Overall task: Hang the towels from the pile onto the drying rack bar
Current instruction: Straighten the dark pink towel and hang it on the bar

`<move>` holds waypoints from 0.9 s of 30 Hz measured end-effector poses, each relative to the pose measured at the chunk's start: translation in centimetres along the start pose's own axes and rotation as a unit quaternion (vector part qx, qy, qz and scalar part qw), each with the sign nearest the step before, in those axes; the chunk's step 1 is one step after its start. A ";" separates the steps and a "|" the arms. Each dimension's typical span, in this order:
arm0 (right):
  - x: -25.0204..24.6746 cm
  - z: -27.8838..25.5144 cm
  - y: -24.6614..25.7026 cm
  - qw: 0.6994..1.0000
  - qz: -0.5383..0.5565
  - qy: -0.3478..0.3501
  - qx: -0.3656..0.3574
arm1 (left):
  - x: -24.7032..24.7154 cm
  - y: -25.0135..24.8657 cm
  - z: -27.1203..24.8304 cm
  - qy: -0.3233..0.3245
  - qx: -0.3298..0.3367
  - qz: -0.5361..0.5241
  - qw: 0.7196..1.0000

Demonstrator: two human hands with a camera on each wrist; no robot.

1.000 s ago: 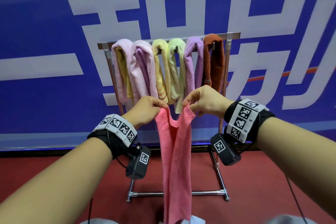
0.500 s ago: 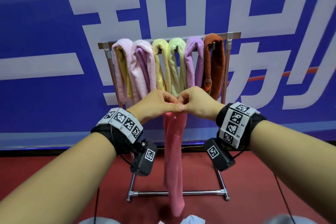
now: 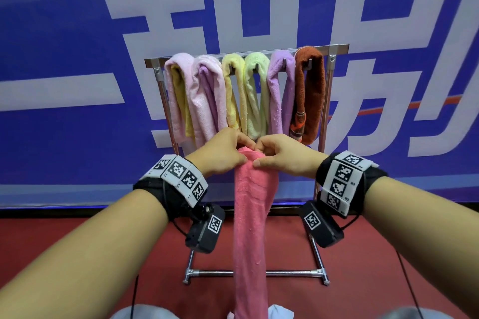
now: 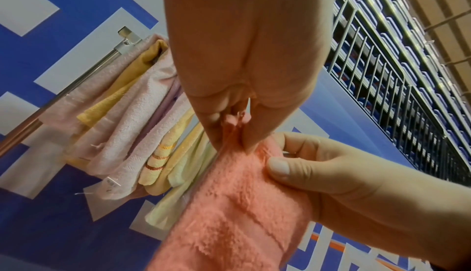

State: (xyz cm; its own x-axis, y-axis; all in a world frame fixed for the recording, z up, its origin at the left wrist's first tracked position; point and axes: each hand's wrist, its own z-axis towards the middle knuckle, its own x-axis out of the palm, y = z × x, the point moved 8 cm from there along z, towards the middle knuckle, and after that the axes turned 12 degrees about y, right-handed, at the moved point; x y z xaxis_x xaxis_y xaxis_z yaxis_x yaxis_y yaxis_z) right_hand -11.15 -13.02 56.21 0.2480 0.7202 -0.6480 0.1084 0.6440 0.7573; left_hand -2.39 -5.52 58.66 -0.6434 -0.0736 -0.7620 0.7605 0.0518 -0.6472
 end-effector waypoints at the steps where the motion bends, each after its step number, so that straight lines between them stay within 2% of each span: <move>1: 0.4 -0.1 -0.1 0.999 0.033 0.010 0.005 | 0.0 0.0 0.0 -0.004 0.003 -0.007 1.000; 3: 1.2 -0.3 -0.5 0.997 0.065 0.030 0.023 | 0.1 -0.2 0.1 -0.015 0.012 -0.015 1.000; 7: 1.6 -0.6 -1.3 0.994 0.039 0.079 0.068 | -0.2 -0.4 0.0 -0.043 0.013 -0.011 0.999; 11: 0.8 -1.9 -1.5 0.983 -0.123 0.106 0.087 | -1.5 -0.9 -0.5 -0.060 0.001 -0.007 0.998; 18: -2.7 -4.3 1.3 0.947 -0.295 0.081 0.097 | -3.2 -3.4 -1.8 -0.042 -0.002 0.050 0.998; 27: -7.3 -5.6 7.5 0.873 -0.478 -0.003 0.097 | -7.2 -7.3 -2.4 -0.053 0.022 0.142 0.988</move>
State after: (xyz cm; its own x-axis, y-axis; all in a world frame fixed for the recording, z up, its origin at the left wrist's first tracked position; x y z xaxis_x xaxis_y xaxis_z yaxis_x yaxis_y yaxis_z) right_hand -17.57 -12.01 66.19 -0.0415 -0.1247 -0.9913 0.4296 0.8935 -0.1304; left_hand -3.48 -2.95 68.82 -0.3921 -0.1664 -0.9047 0.9139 0.0416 -0.4037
